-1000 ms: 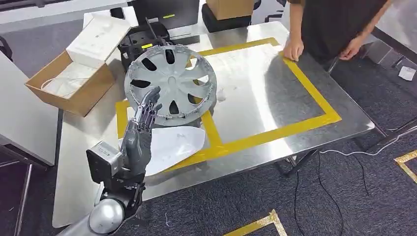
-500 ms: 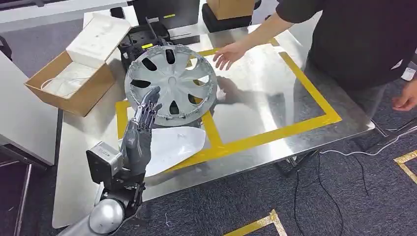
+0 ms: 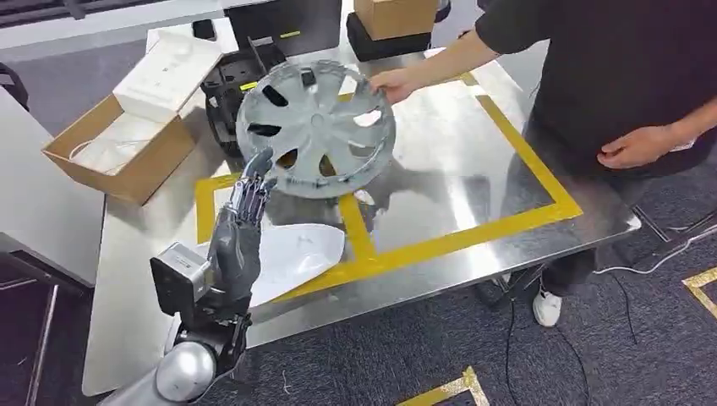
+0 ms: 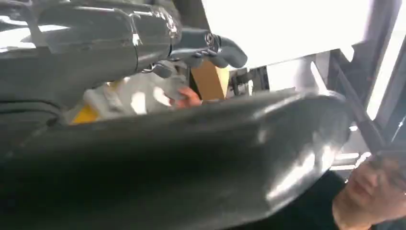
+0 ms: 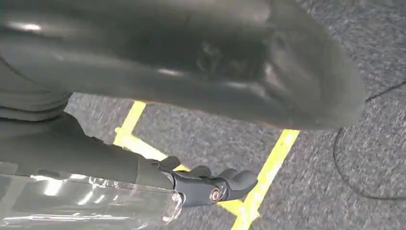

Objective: Take the parts from the cabinet and place them on the table.

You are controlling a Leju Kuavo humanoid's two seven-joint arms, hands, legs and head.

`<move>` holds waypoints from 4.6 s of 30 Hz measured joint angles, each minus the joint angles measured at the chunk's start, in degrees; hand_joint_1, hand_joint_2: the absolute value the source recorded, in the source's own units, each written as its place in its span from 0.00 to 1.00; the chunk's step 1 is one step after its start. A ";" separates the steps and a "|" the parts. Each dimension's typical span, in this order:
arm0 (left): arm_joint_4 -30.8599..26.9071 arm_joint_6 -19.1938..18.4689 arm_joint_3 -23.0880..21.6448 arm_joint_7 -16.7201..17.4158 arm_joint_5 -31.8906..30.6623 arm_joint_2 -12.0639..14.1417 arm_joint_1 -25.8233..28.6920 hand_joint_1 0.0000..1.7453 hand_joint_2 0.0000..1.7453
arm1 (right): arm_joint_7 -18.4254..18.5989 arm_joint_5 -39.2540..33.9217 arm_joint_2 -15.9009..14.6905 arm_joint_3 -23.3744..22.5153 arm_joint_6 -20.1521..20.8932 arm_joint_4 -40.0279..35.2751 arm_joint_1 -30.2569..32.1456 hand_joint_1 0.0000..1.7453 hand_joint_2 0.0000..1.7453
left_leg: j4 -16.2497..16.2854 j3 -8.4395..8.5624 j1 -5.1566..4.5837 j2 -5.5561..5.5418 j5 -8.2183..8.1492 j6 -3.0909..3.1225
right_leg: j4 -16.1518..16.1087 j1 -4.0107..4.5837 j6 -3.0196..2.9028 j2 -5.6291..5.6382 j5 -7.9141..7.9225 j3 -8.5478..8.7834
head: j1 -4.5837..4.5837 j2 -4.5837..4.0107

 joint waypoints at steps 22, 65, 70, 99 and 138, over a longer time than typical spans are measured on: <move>0.04 0.07 -0.11 -0.57 -0.13 -0.15 0.13 0.00 0.00 | -0.52 0.39 -0.39 -1.40 0.18 0.15 0.23 0.00 0.00 | 2.45 -3.13 -0.03 -1.11 0.44 0.51 | 0.55 0.54 -3.61 2.77 -0.90 0.38 | -0.72 0.00; 0.50 0.26 -0.20 -1.75 -0.24 -0.74 0.66 0.00 0.00 | -0.90 -2.50 -0.61 -3.91 1.99 0.22 0.01 0.00 0.00 | 2.89 -2.20 0.09 -1.30 -0.48 1.86 | 7.75 0.42 0.74 1.49 -4.34 -4.47 | -0.66 0.00; 0.52 0.50 -0.20 -1.86 -0.24 -0.74 0.79 0.00 0.00 | -0.90 -2.50 -0.42 -3.91 2.01 0.22 0.24 0.00 0.00 | 2.90 -2.06 -1.30 3.21 -0.95 2.53 | 16.60 0.70 -0.15 0.56 -6.24 -8.40 | -0.70 0.00; 0.83 0.52 -0.18 -1.90 -0.28 -0.79 0.98 0.00 0.00 | -0.92 -2.34 -0.48 -4.33 2.27 0.22 0.14 0.00 0.00 | 4.75 -3.46 -0.16 1.81 -1.25 1.63 | 20.28 0.56 0.01 0.67 -8.85 -10.50 | -0.50 0.00; -0.61 -0.90 -0.24 -1.31 -1.07 -0.88 -0.64 0.00 0.00 | -0.37 -4.35 -0.24 -5.64 2.60 0.24 0.59 0.00 0.00 | 3.70 -2.40 -0.22 5.21 -1.37 0.36 | 2.40 2.90 -2.69 -1.64 -1.52 -1.22 | -0.35 0.00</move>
